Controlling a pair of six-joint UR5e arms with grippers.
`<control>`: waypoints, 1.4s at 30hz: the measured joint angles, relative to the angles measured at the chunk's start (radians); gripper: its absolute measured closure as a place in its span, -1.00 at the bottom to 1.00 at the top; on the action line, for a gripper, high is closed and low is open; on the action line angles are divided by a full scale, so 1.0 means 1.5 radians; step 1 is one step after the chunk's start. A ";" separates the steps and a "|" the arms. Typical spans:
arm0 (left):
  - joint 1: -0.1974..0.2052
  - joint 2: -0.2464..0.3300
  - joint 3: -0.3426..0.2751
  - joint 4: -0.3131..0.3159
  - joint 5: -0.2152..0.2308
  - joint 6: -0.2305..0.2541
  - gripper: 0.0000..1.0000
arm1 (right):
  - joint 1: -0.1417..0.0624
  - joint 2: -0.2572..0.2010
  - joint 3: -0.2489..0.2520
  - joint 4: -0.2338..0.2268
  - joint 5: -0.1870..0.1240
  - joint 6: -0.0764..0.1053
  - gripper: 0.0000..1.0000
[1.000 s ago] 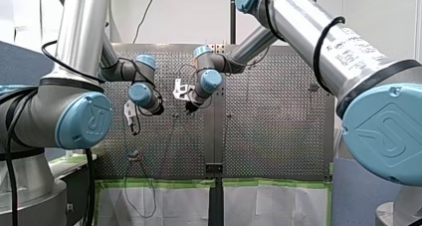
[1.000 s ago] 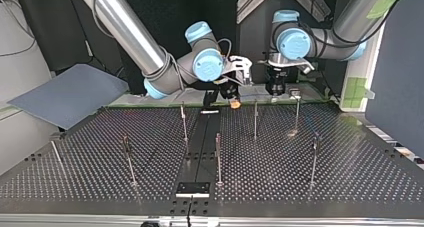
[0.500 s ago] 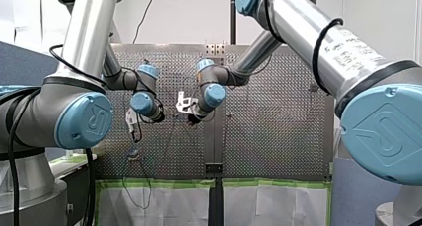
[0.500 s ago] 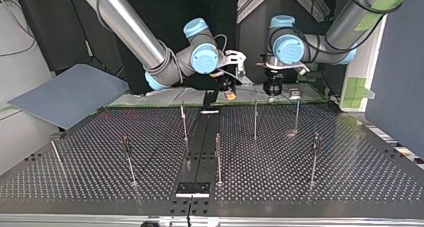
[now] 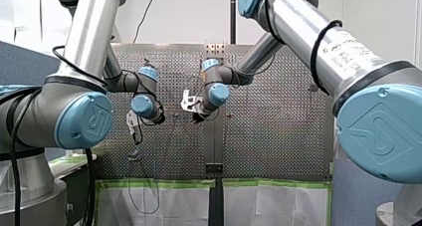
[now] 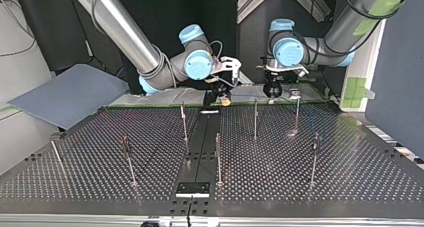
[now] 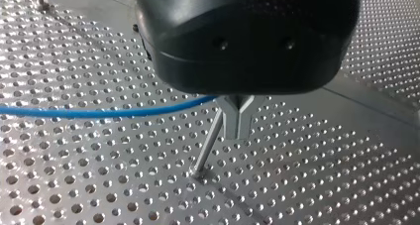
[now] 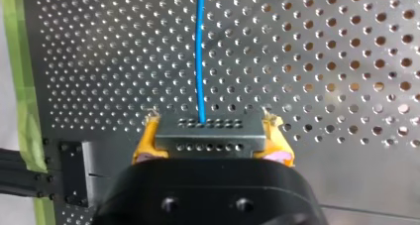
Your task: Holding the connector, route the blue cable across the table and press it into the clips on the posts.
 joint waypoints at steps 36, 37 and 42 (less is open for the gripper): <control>0.014 -0.049 0.065 0.018 0.020 -0.017 0.96 | -0.051 0.001 -0.003 -0.005 -0.043 0.001 1.00; 0.014 -0.053 0.069 0.015 0.021 -0.018 0.96 | -0.053 0.001 -0.004 -0.005 -0.043 0.001 1.00; 0.018 -0.075 0.096 0.003 0.024 -0.022 0.96 | -0.065 0.001 -0.017 -0.005 -0.045 0.001 1.00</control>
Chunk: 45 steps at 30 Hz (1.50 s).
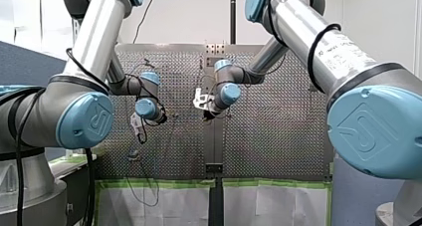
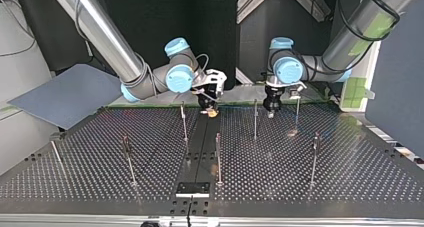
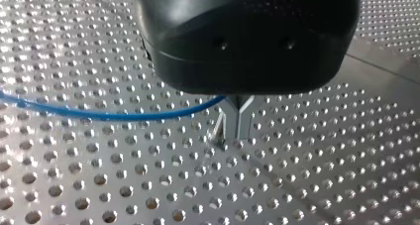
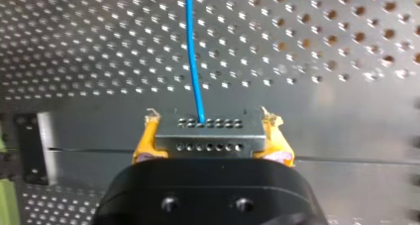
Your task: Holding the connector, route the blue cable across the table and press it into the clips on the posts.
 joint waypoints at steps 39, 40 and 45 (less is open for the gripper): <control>-0.047 0.085 -0.022 -0.172 -0.089 0.082 -1.00 | -0.019 -0.001 -0.021 0.039 0.010 -0.003 1.00; -0.050 0.091 -0.027 -0.178 -0.089 0.082 -1.00 | -0.020 -0.001 -0.021 0.039 0.012 -0.003 1.00; -0.065 0.120 -0.048 -0.207 -0.087 0.077 -1.00 | -0.022 -0.001 -0.021 0.041 0.015 -0.003 1.00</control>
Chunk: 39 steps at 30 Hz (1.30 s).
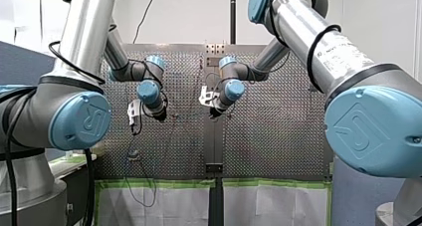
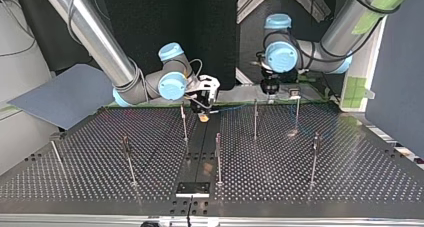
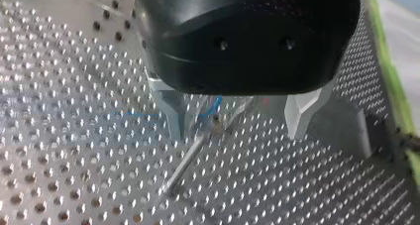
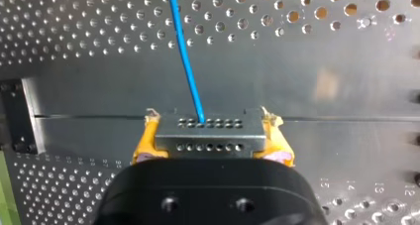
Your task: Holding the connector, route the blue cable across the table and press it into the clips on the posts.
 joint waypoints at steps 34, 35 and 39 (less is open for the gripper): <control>-0.124 -0.014 0.042 0.070 -0.005 -0.081 -1.00 | -0.015 0.000 0.000 -0.004 0.002 -0.001 1.00; -0.124 -0.021 0.044 0.070 -0.010 -0.080 -1.00 | -0.015 0.000 0.000 -0.004 0.002 -0.001 1.00; -0.126 -0.042 0.048 0.071 -0.014 -0.080 -1.00 | -0.015 0.000 0.000 -0.004 0.002 -0.001 1.00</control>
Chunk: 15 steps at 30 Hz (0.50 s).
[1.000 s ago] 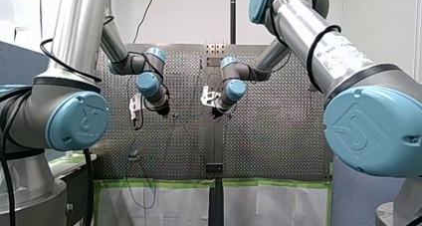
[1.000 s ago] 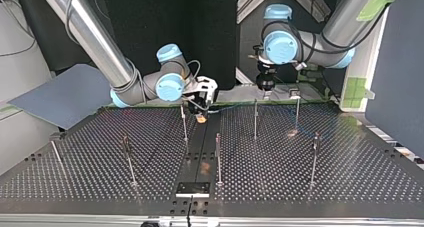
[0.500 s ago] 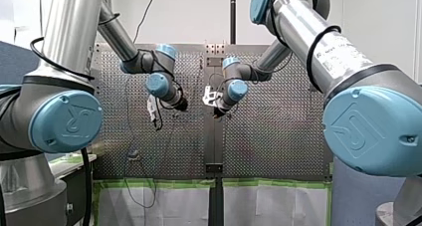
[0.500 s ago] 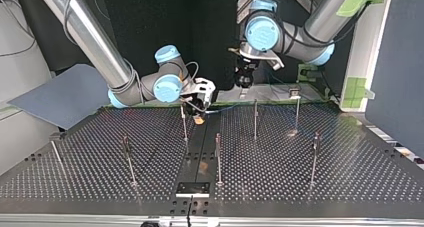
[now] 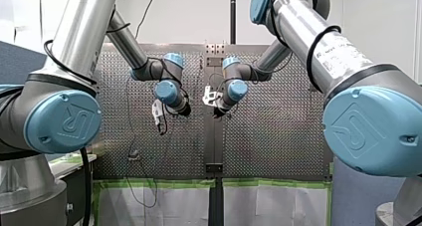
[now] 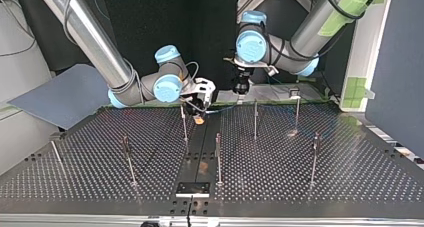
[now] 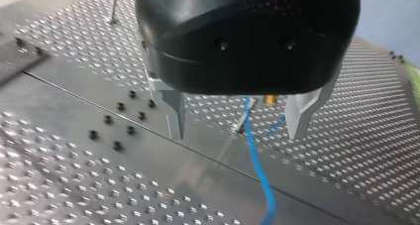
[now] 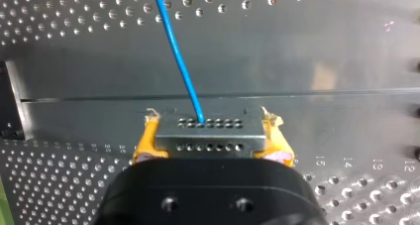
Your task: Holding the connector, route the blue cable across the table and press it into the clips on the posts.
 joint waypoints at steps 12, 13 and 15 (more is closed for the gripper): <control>-0.006 -0.063 0.036 0.035 -0.011 -0.007 -1.00 | 0.000 0.000 0.000 0.000 0.000 0.000 1.00; -0.006 -0.065 0.038 0.036 -0.011 -0.009 -1.00 | 0.000 0.000 0.000 0.000 0.000 0.000 1.00; -0.005 -0.069 0.041 0.038 -0.012 -0.013 -1.00 | 0.000 0.000 0.000 0.000 0.000 0.001 1.00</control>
